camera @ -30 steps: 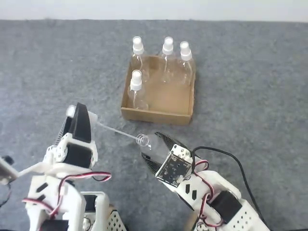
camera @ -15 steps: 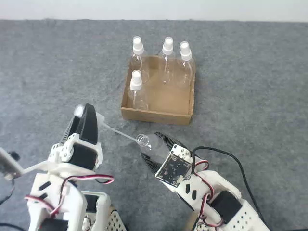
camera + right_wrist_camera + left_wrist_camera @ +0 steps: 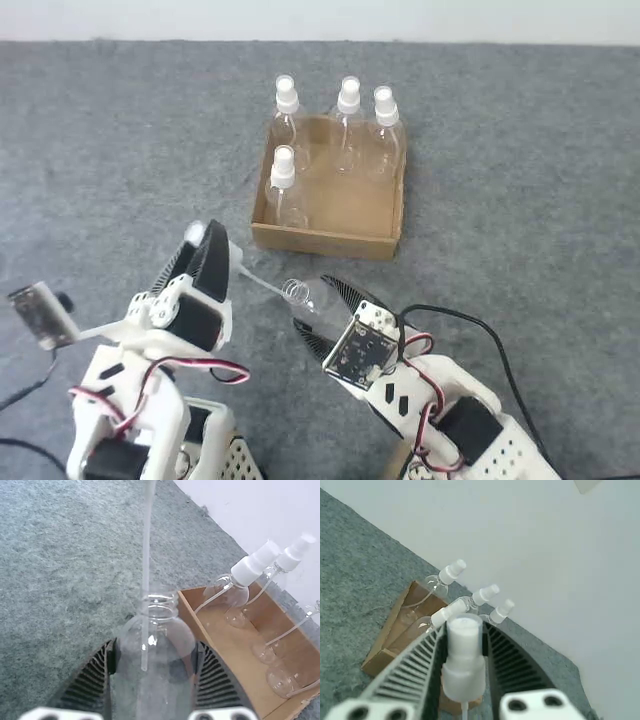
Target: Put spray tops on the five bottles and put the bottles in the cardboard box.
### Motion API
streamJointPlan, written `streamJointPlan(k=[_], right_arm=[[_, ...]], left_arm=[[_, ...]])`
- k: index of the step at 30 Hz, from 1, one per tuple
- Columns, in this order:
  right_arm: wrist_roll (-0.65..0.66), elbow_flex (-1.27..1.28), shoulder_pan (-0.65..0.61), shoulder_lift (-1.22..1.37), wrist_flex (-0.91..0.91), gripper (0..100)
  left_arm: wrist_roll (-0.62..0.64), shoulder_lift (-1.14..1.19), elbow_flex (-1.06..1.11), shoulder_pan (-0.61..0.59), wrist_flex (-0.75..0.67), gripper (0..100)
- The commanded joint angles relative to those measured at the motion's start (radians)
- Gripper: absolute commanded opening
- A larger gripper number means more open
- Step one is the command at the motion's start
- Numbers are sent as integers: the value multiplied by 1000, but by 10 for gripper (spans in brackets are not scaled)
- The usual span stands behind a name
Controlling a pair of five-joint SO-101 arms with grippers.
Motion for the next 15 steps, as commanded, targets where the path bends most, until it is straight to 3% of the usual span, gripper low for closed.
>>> streamJointPlan(k=[1,15], right_arm=[[8,-14,-4,-21,-24,6],[8,-14,-4,-21,-19,6]], left_arm=[[-23,5,-8,55,-29,12],[-72,3,94,189,-61,12]])
